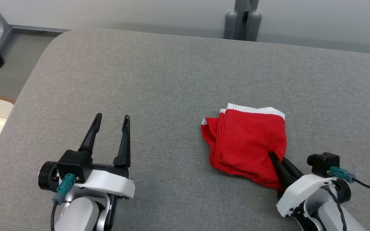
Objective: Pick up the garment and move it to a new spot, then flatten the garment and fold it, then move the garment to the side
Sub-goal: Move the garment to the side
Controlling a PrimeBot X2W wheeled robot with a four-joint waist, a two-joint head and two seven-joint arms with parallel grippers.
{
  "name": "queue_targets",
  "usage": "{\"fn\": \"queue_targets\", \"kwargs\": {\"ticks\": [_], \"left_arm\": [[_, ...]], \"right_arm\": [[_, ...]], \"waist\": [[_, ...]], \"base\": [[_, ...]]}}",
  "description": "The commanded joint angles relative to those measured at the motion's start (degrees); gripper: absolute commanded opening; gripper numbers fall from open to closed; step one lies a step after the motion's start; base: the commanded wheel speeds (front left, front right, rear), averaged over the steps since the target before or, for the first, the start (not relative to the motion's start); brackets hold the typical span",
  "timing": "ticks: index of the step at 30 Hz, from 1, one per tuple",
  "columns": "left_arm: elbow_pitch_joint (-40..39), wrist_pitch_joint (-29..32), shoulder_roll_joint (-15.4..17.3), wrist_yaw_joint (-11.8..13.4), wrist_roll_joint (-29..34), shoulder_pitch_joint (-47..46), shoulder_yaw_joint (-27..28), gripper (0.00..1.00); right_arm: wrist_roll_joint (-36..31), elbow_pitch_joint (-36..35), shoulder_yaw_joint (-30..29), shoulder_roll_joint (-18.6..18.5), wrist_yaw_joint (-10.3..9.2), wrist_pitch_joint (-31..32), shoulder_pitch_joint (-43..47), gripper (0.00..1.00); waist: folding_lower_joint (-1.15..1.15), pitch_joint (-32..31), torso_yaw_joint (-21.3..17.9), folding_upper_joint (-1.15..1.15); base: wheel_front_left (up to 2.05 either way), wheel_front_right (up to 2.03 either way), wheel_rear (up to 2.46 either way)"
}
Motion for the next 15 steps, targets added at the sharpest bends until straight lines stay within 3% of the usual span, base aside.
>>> {"fn": "queue_targets", "kwargs": {"ticks": [1,15], "left_arm": [[-0.27,-0.11,0.16,-0.37,0.45,-0.74,0.34,1.00],[-4.52,0.48,2.28,-0.24,2.74,-2.45,0.66,1.00]], "right_arm": [[-0.34,-0.25,-0.35,-0.79,-0.02,-0.21,0.93,0.00],[-10.11,-11.77,-9.84,-5.28,-0.07,5.76,11.79,0.00]], "waist": [[0.00,0.14,-1.70,0.00],[0.00,2.92,-18.47,0.00]], "base": [[0.00,0.00,0.00],[0.00,0.00,0.00]]}}
